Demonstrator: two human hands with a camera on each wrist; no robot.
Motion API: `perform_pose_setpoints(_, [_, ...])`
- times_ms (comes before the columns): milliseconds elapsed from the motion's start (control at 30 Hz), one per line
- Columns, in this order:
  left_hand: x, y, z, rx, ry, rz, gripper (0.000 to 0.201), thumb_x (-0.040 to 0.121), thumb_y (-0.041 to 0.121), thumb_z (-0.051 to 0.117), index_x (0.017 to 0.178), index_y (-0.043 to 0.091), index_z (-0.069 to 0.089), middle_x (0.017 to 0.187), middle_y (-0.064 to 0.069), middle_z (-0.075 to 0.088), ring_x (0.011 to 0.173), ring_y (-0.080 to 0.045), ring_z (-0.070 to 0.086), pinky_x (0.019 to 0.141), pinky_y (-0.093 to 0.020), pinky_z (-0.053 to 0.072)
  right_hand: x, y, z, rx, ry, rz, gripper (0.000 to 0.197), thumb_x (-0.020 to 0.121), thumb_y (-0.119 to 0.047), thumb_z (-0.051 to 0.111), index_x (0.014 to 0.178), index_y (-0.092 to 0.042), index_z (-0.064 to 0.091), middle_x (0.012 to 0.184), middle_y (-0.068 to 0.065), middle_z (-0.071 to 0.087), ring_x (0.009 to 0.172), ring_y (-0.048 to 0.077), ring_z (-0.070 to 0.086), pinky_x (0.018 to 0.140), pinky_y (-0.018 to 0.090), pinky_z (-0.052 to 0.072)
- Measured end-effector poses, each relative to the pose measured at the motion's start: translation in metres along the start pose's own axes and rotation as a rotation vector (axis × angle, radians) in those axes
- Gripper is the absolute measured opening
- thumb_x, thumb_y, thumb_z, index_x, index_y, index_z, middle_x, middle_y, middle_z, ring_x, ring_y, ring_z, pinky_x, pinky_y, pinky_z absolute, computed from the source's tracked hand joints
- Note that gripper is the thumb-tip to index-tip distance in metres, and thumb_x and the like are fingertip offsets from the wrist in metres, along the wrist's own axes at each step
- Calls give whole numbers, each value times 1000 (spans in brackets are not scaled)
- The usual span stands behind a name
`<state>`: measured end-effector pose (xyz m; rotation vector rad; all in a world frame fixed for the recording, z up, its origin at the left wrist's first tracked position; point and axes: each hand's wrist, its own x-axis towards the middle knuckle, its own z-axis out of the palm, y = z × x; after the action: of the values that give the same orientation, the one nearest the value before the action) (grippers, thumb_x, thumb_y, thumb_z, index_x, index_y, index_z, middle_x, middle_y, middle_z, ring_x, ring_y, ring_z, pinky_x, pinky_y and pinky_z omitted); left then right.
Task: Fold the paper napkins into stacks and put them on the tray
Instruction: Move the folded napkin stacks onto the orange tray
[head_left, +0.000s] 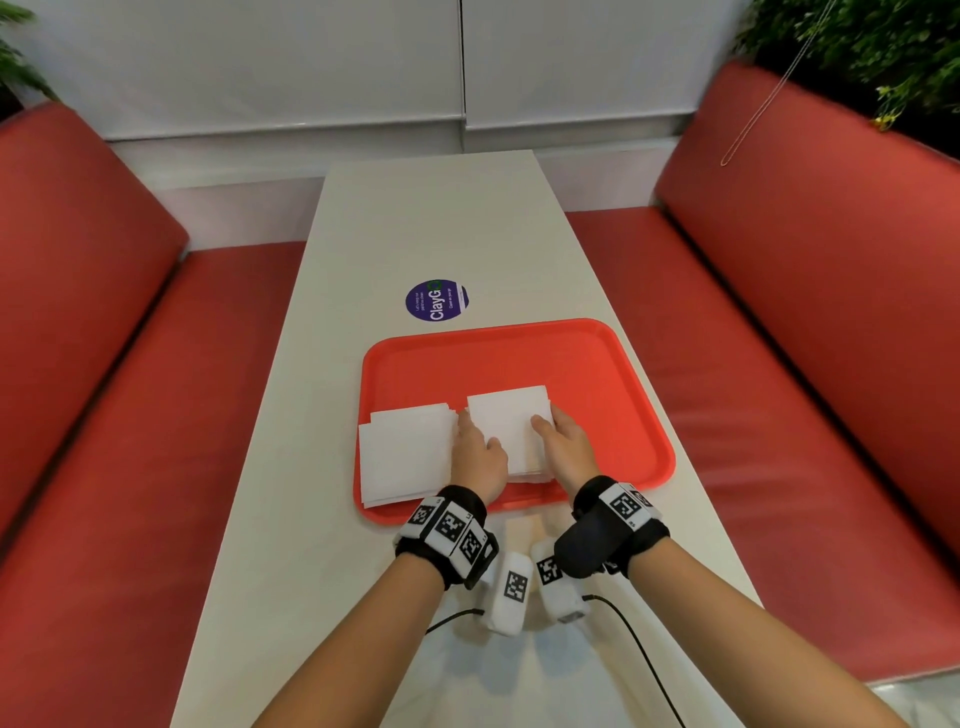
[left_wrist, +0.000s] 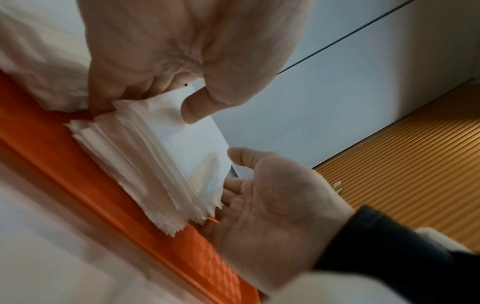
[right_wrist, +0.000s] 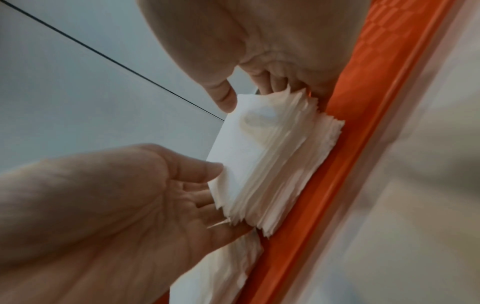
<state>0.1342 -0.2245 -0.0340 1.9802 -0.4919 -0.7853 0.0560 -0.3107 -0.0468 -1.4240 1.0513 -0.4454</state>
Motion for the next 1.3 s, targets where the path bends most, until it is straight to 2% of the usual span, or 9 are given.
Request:
perform_pose_setpoints(333, [-8, 5, -16, -33, -45, 7, 64, 95, 0, 37, 154, 12, 15, 149, -8, 42, 131, -25, 44, 103, -26, 35, -3, 2, 1, 34, -71, -16, 43, 96, -26, 54, 139, -20, 48, 129, 2, 62, 116, 21, 59, 105, 45, 44])
perform_pose_setpoints(467, [-18, 7, -31, -143, -5, 35, 70, 95, 2, 49, 155, 13, 14, 154, -10, 34, 141, -25, 36, 110, -32, 34, -2, 3, -8, 29, -59, 29, 71, 92, -35, 59, 153, -18, 27, 154, 4, 38, 138, 23, 41, 115, 41, 33])
perform_pose_setpoints(600, [-25, -11, -75, -53, 253, 134, 74, 80, -5, 67, 145, 15, 37, 146, -12, 40, 134, -26, 39, 111, -35, 34, -2, 6, -22, 45, -62, 28, 74, 95, -25, 59, 155, -14, 17, 159, 9, 27, 145, 22, 31, 112, 32, 28])
perform_pose_setpoints(733, [-28, -39, -102, 212, 263, -59, 109, 64, -4, 71, 150, 33, 16, 152, -19, 21, 139, -37, 19, 114, -49, 27, -2, 7, -23, 56, -89, 16, 75, 95, -22, 60, 156, -14, 15, 159, 10, 26, 145, 22, 29, 113, 32, 28])
perform_pose_setpoints(833, [-27, -54, -100, 316, 218, -59, 112, 64, -1, 67, 149, 40, 7, 140, -19, 35, 128, -39, 30, 104, -45, 31, -2, 7, -19, 53, -94, 12, 76, 94, -22, 61, 155, -13, 15, 159, 9, 26, 146, 22, 29, 116, 34, 28])
perform_pose_setpoints(933, [-23, -59, -97, 314, 239, -56, 104, 70, 0, 61, 150, 38, 7, 129, -17, 43, 119, -36, 35, 93, -39, 34, -4, 6, -14, 37, -84, 5, 78, 93, -25, 62, 155, -14, 18, 157, 4, 31, 143, 22, 34, 117, 38, 30])
perform_pose_setpoints(1033, [-20, -57, -97, 306, 289, -30, 97, 74, 3, 63, 150, 34, 12, 128, -16, 46, 120, -36, 36, 94, -43, 37, -5, 5, -10, 6, -92, -6, 81, 84, -37, 65, 152, -17, 28, 150, 0, 44, 134, 20, 45, 114, 42, 35])
perform_pose_setpoints(1133, [-17, -54, -95, 303, 302, 30, 89, 75, 13, 67, 148, 30, 19, 129, -12, 50, 121, -36, 39, 93, -45, 39, -4, 4, -6, 6, -90, -24, 62, 90, -27, 63, 146, -17, 39, 137, 0, 57, 124, 20, 54, 109, 42, 41])
perform_pose_setpoints(1300, [-15, -52, -86, 285, 293, 42, 97, 71, -3, 67, 150, 27, 19, 135, -13, 45, 125, -35, 38, 101, -44, 37, -5, 3, 1, -2, -77, -14, 67, 85, -33, 64, 146, -18, 41, 138, 0, 57, 126, 20, 53, 110, 44, 40])
